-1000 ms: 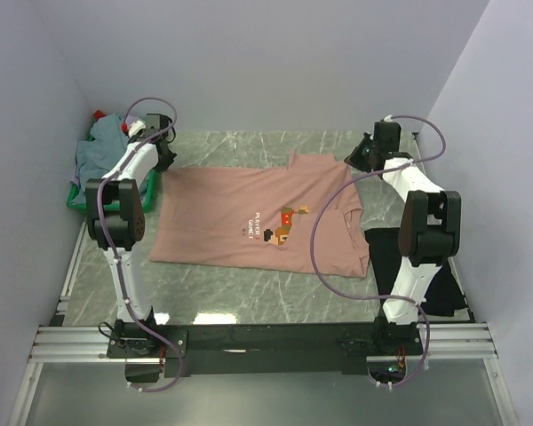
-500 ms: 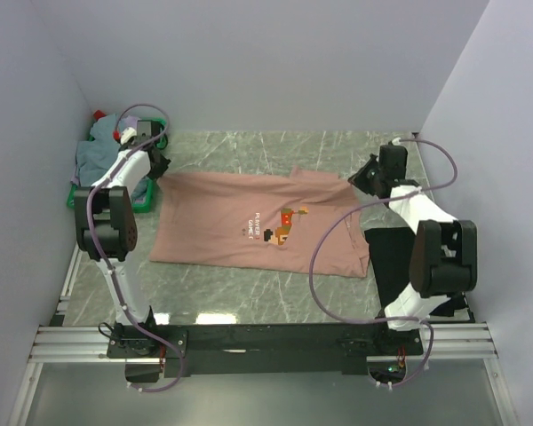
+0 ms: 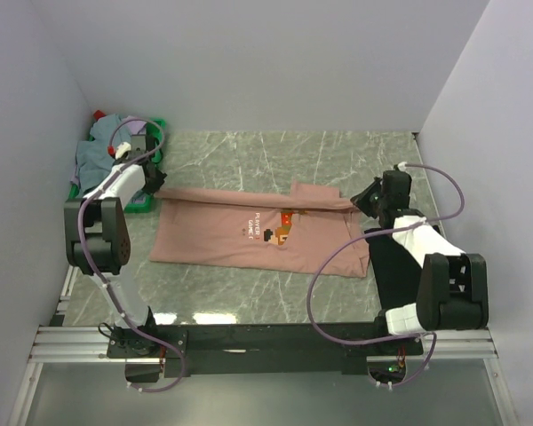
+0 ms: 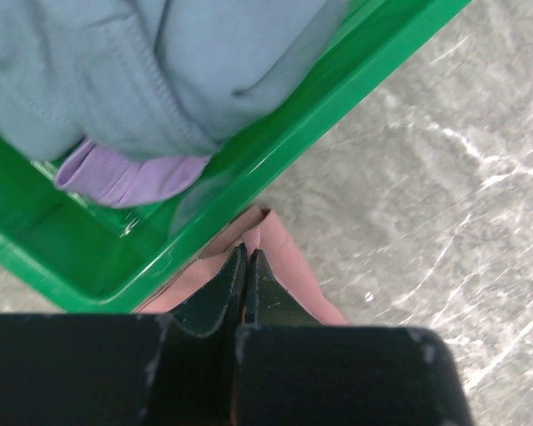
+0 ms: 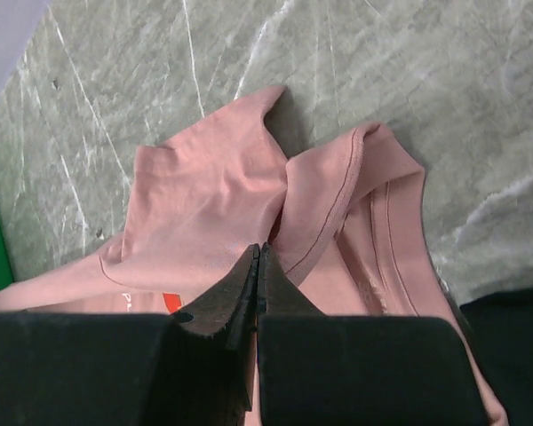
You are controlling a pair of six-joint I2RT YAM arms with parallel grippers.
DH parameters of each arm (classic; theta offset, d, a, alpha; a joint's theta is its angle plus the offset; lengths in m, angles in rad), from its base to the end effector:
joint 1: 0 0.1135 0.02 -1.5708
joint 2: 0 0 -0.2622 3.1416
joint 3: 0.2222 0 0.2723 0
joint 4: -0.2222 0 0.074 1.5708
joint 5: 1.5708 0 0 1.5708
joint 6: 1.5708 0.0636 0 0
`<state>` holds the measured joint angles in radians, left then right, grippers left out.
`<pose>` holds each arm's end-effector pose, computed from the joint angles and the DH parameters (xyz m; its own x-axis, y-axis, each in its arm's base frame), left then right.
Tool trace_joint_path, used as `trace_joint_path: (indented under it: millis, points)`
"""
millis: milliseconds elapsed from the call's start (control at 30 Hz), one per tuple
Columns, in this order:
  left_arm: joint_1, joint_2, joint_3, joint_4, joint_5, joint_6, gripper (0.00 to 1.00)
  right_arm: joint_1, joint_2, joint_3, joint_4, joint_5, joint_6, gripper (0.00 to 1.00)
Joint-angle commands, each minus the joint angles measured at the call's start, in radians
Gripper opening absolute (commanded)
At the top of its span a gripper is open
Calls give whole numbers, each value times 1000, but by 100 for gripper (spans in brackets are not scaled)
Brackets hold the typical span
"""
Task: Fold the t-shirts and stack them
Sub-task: Fold the tshirt
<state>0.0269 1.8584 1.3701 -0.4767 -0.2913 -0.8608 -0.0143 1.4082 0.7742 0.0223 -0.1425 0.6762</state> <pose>0.4333 0.0299 0.1824 -0.3921 -0.7372 -0.5502 -0.7465 0.6045 -0.2779 0.3393 0.0042 0.1846 -0.5117 0.6269 -0.5875 0.2797 0.7681 0.5760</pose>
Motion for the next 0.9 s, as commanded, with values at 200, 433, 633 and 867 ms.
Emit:
trace_joint_path:
  millis: [200,433,633,867]
  points:
    - [14,-128,-81,55,0,-17,0,-9,-101,-105,88,26,20,0]
    - [16,-165,-152,73,11,-24,1,-9,-133,-148,93,23,20,0]
    - [22,-209,-264,125,40,-56,1,-10,-149,-214,107,27,31,0]
    - [30,-281,-370,194,92,-78,38,-10,-141,-254,123,3,33,21]
